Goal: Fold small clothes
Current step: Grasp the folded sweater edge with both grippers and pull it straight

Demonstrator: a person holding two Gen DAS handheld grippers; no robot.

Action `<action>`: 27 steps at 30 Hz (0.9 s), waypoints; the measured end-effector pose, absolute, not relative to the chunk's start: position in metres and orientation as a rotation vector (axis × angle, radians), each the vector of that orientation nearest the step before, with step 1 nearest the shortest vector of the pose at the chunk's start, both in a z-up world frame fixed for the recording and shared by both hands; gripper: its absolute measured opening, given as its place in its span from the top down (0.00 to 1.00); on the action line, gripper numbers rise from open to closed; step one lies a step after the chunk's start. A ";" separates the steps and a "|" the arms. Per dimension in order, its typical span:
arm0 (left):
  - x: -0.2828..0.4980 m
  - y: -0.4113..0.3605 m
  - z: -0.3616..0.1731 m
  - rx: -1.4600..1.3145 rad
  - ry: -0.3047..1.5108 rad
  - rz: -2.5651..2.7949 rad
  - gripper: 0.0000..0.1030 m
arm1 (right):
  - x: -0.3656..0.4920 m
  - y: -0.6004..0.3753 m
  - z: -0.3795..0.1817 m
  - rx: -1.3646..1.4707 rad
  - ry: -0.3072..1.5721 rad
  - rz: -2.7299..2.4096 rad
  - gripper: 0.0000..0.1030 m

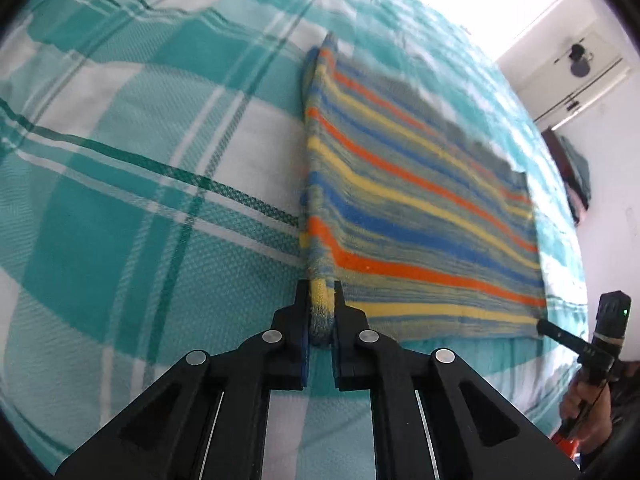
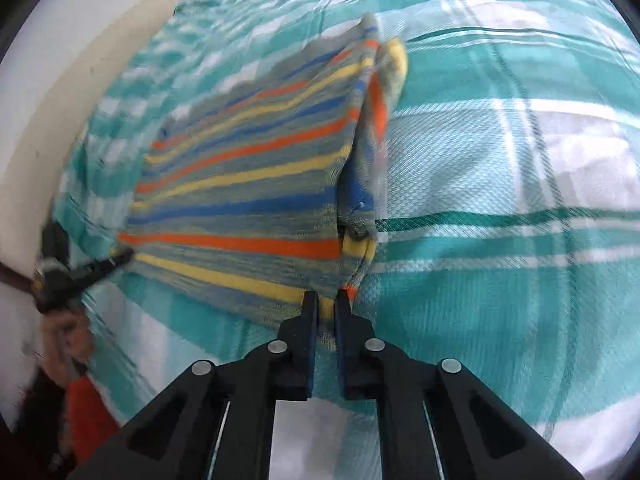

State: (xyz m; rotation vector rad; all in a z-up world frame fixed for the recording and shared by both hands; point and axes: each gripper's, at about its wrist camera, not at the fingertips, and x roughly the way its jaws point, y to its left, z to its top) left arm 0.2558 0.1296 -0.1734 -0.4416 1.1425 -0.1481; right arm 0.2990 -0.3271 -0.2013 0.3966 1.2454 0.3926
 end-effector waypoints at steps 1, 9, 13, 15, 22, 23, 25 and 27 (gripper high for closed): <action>0.251 0.132 -0.170 -0.432 1.141 -0.151 0.94 | 0.295 -0.331 -0.194 0.407 1.232 0.395 0.94; 0.266 0.129 -0.198 -0.454 1.209 -0.103 0.93 | 0.294 -0.338 -0.221 0.403 1.281 0.375 0.97; 0.266 0.128 -0.198 -0.441 1.203 -0.115 0.92 | 0.289 -0.345 -0.226 0.449 1.248 0.376 0.97; 0.264 0.128 -0.197 -0.426 1.201 -0.110 0.92 | 0.288 -0.347 -0.227 0.450 1.237 0.381 0.99; 0.264 0.118 -0.195 -0.353 1.194 -0.083 0.91 | 0.289 -0.346 -0.228 0.457 1.232 0.373 0.99; 0.264 0.117 -0.194 -0.343 1.194 -0.080 0.91 | 0.289 -0.343 -0.229 0.458 1.230 0.373 0.99; 0.263 0.116 -0.193 -0.328 1.193 -0.075 0.91 | 0.289 -0.342 -0.229 0.460 1.223 0.376 0.99; 0.262 0.116 -0.193 -0.319 1.192 -0.071 0.91 | 0.289 -0.342 -0.229 0.461 1.222 0.374 0.99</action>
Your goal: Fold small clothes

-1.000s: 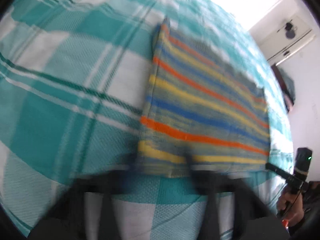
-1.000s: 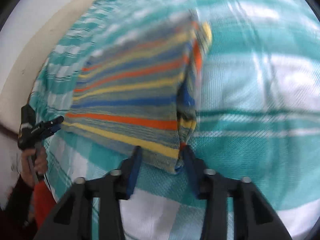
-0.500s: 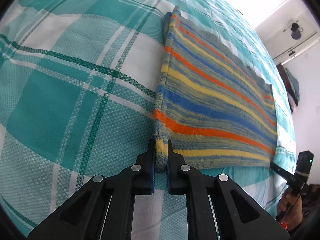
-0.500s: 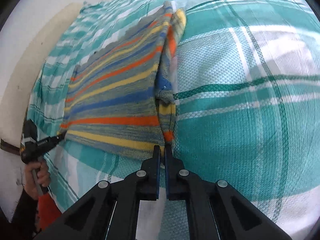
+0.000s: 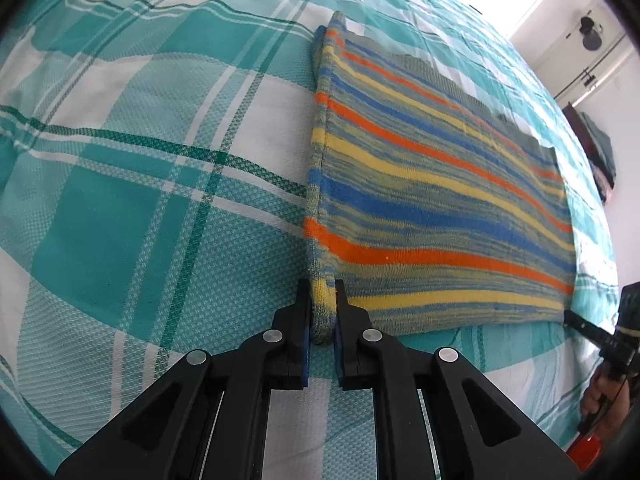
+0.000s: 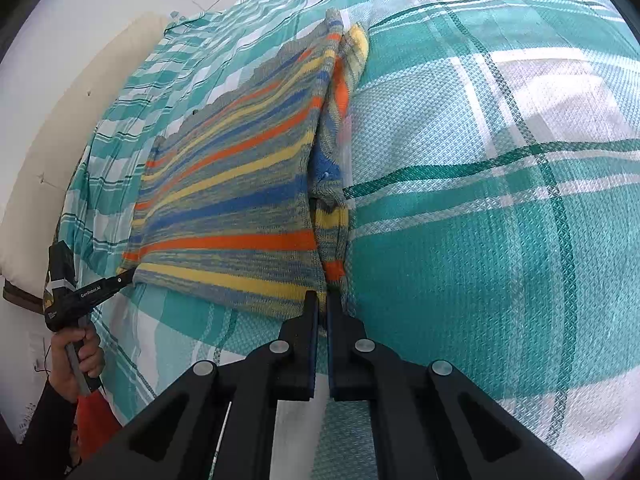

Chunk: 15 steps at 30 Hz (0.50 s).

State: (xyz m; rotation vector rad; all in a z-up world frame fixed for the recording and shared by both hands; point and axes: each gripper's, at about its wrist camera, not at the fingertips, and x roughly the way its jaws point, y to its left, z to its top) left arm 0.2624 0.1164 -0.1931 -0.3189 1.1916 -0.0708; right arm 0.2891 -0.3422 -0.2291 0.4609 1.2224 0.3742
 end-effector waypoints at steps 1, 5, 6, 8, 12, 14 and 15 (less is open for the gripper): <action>0.263 0.115 -0.193 -0.313 1.191 -0.068 0.91 | 0.289 -0.342 -0.229 0.461 1.222 0.373 0.99; 0.265 0.111 -0.193 -0.296 1.192 -0.060 0.91 | 0.289 -0.342 -0.230 0.460 1.221 0.373 0.99; 0.266 0.110 -0.193 -0.293 1.192 -0.059 0.91 | 0.289 -0.342 -0.230 0.460 1.221 0.374 0.99; 0.265 0.109 -0.192 -0.287 1.190 -0.057 0.89 | 0.288 -0.342 -0.230 0.461 1.220 0.373 0.99; 0.254 0.115 -0.185 -0.319 1.178 -0.065 0.63 | 0.286 -0.344 -0.225 0.473 1.207 0.396 0.95; 0.239 0.123 -0.178 -0.356 1.147 -0.060 0.31 | 0.281 -0.351 -0.220 0.482 1.222 0.409 0.79; 0.231 0.128 -0.174 -0.371 1.125 -0.054 0.30 | 0.275 -0.358 -0.215 0.493 1.220 0.416 0.71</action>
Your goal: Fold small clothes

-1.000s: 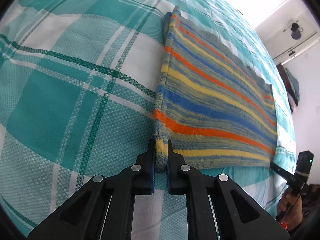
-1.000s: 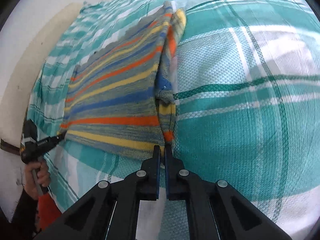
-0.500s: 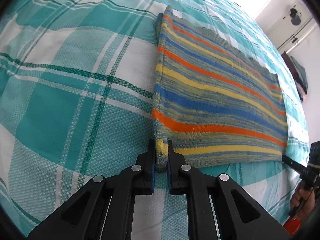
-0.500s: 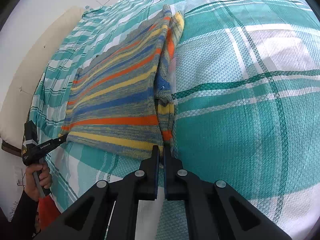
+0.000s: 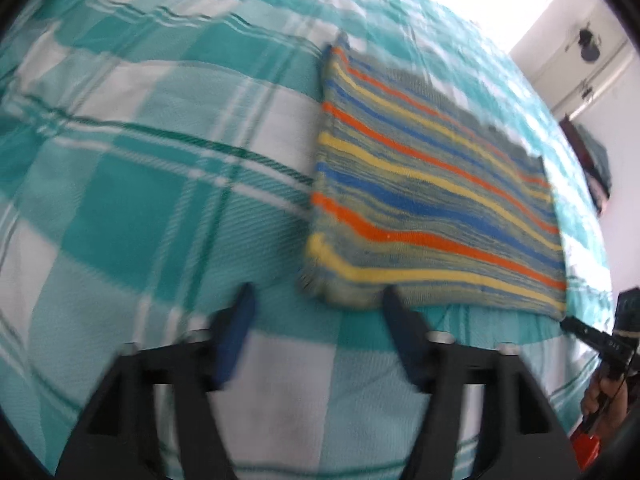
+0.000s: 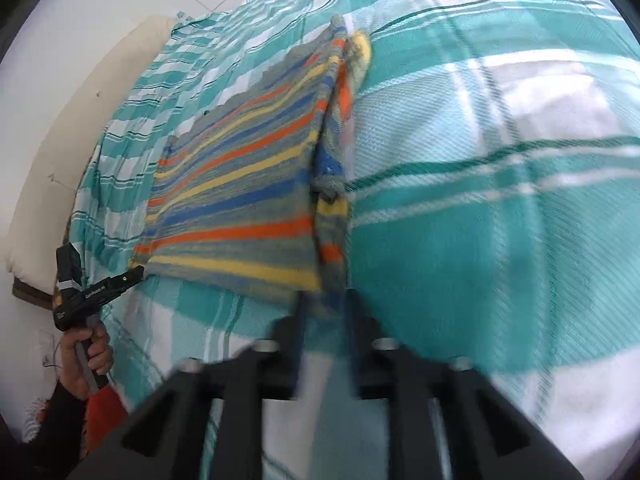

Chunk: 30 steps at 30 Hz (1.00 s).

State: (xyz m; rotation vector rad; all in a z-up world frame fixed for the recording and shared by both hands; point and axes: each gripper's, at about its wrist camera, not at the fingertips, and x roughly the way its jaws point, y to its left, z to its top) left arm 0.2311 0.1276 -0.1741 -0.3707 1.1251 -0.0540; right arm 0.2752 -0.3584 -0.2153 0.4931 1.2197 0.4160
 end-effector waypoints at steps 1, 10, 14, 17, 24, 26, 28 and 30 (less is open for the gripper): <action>0.223 0.133 -0.171 -0.395 1.103 -0.057 0.30 | 0.269 -0.367 -0.210 0.489 1.212 0.400 0.66; 0.254 0.133 -0.187 -0.574 1.057 -0.116 0.87 | 0.281 -0.356 -0.121 0.213 1.145 0.276 0.58; 0.248 0.112 -0.182 -0.491 1.002 -0.084 0.95 | 0.327 -0.259 -0.096 0.080 1.176 0.409 0.45; 0.240 0.109 -0.188 -0.478 0.990 -0.083 0.95 | 0.371 -0.161 -0.098 -0.020 1.221 0.514 0.44; 0.243 0.127 -0.202 -0.604 0.989 -0.110 0.95 | 0.452 0.026 -0.154 -0.203 1.326 0.546 0.44; 0.243 0.126 -0.203 -0.600 0.987 -0.114 0.95 | 0.467 0.061 -0.172 -0.227 1.363 0.515 0.44; 0.243 0.125 -0.202 -0.587 0.988 -0.116 0.95 | 0.478 0.089 -0.188 -0.281 1.381 0.462 0.45; 0.244 0.124 -0.201 -0.584 0.990 -0.120 0.95 | 0.483 0.102 -0.204 -0.326 1.398 0.391 0.61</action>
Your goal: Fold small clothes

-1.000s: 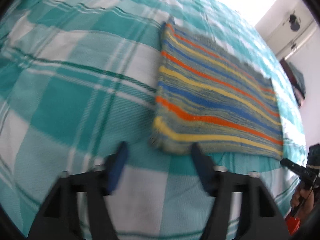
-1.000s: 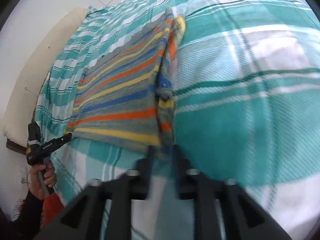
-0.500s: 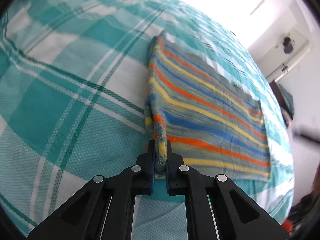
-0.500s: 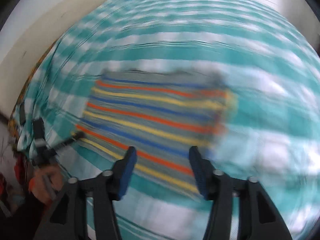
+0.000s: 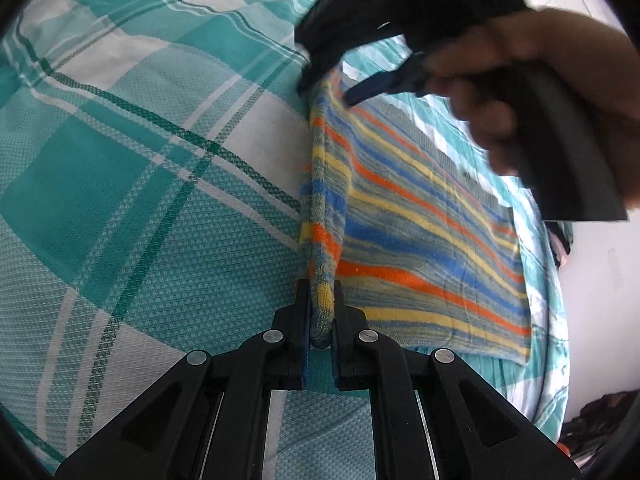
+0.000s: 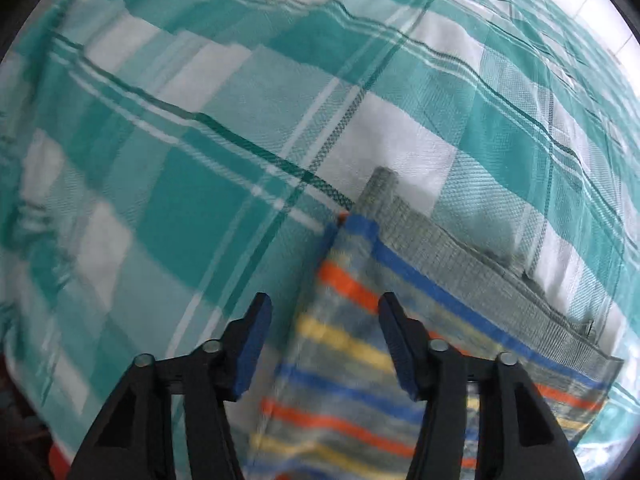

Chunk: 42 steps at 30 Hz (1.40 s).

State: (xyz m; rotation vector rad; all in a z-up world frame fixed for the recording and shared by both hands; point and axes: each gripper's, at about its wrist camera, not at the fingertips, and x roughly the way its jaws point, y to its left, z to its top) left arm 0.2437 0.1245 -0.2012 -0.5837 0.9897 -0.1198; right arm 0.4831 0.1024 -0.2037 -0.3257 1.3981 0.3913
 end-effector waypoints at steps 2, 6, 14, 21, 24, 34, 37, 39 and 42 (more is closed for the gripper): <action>0.245 0.125 -0.201 -0.584 0.991 -0.123 0.95 | 0.487 0.102 -0.215 -0.334 1.415 0.325 0.73; 0.243 0.124 -0.194 -0.567 0.987 -0.123 0.95 | 0.491 0.086 -0.213 -0.279 1.386 0.341 0.92; 0.222 0.093 -0.140 -0.469 0.889 -0.213 0.95 | 0.492 0.009 -0.166 -0.031 1.303 0.465 0.92; 0.224 0.000 -0.094 -0.369 0.853 -0.416 0.95 | 0.483 -0.104 -0.128 0.127 1.250 0.482 0.92; 0.233 -0.037 -0.094 -0.351 0.874 -0.482 0.95 | 0.481 -0.164 -0.124 0.180 1.232 0.454 0.92; 0.252 -0.160 -0.130 -0.178 0.999 -0.597 0.95 | 0.472 -0.306 -0.171 0.272 1.225 0.373 0.92; 0.252 -0.175 -0.139 -0.140 1.038 -0.596 0.95 | 0.470 -0.321 -0.188 0.295 1.230 0.369 0.92; 0.250 -0.180 -0.149 -0.115 1.059 -0.595 0.94 | 0.468 -0.329 -0.199 0.302 1.245 0.365 0.92; 0.241 -0.185 -0.151 -0.083 1.095 -0.623 0.80 | 0.461 -0.344 -0.208 0.358 1.241 0.341 0.81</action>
